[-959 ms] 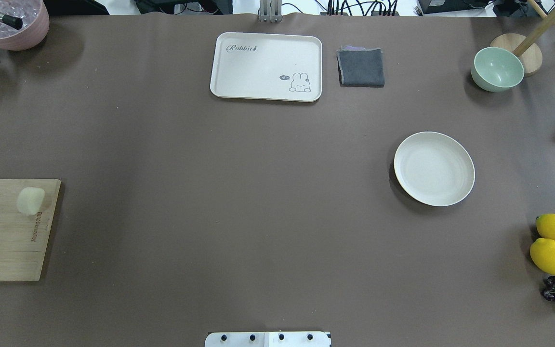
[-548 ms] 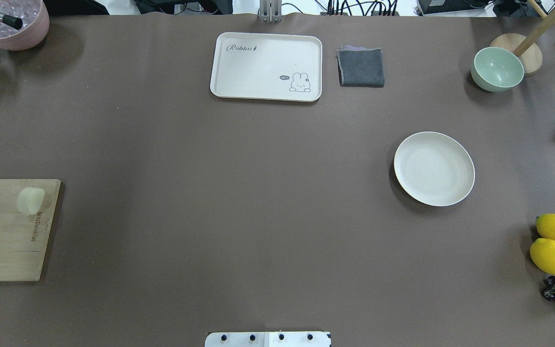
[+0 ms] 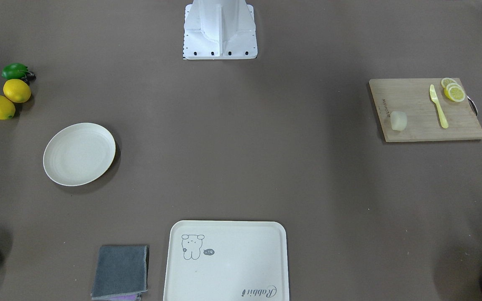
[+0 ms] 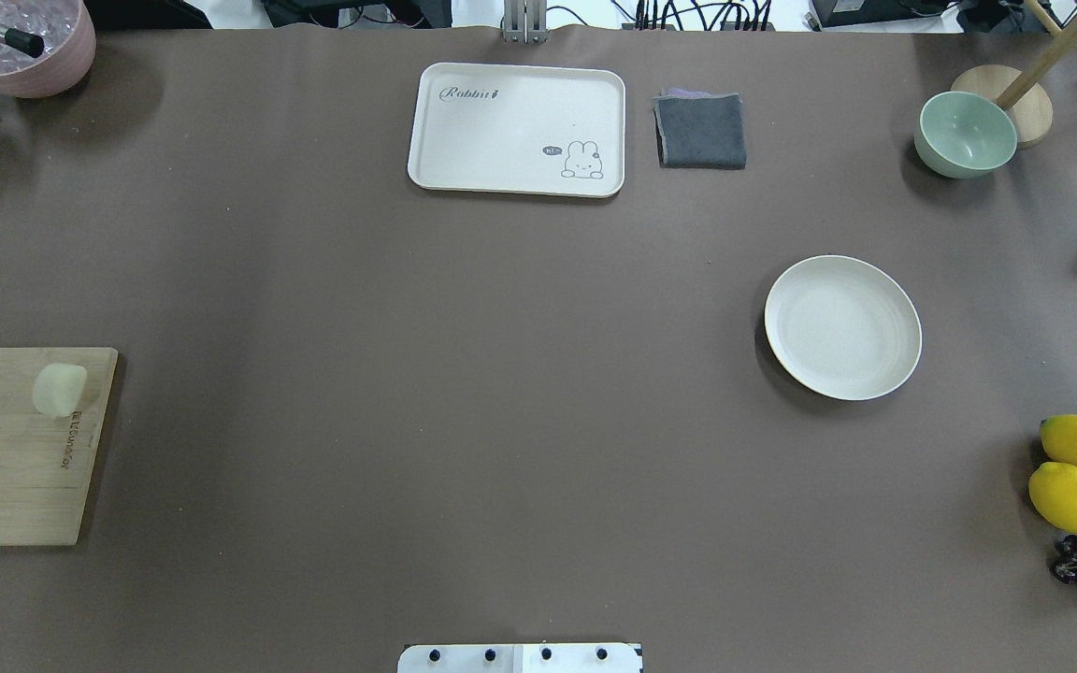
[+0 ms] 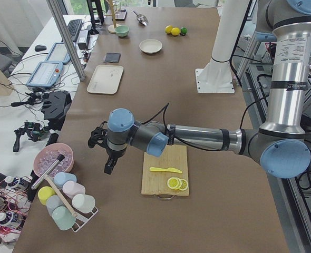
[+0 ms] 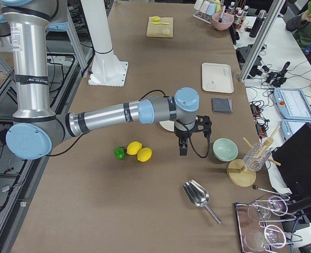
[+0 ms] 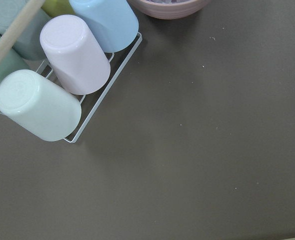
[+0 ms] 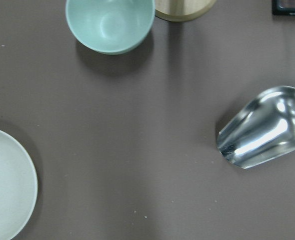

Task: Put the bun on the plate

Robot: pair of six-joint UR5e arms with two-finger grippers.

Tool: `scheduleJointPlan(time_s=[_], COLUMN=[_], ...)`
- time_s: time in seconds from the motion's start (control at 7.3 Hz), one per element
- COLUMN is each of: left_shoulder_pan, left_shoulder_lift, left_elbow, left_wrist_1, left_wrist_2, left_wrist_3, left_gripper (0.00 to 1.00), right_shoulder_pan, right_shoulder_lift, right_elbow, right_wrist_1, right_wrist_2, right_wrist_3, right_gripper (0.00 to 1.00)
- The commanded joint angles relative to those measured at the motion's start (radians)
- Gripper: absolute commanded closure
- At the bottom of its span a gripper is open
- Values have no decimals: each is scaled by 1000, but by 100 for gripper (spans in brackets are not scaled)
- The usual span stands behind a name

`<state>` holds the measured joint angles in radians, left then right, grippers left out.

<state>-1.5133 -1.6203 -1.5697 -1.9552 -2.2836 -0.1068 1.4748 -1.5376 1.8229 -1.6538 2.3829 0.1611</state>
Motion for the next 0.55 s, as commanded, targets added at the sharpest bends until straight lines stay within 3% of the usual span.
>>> scheduleJointPlan(time_s=[0.0,0.41], left_shoulder_pan=[19,21], left_shoulder_lift=[-21,11], left_elbow=[62,56], left_wrist_1=[-109,-200], left_wrist_2=[1,1], left_wrist_3=[-121,-171], left_gripper=[2,2], right_shoulder_pan=[-77,-268], right_shoulder_lift=[62,54], right_elbow=[-7,-25], right_wrist_1=[52,406], right_wrist_2=[38,-89], right_wrist_3=[20,437], right_gripper=[0,0])
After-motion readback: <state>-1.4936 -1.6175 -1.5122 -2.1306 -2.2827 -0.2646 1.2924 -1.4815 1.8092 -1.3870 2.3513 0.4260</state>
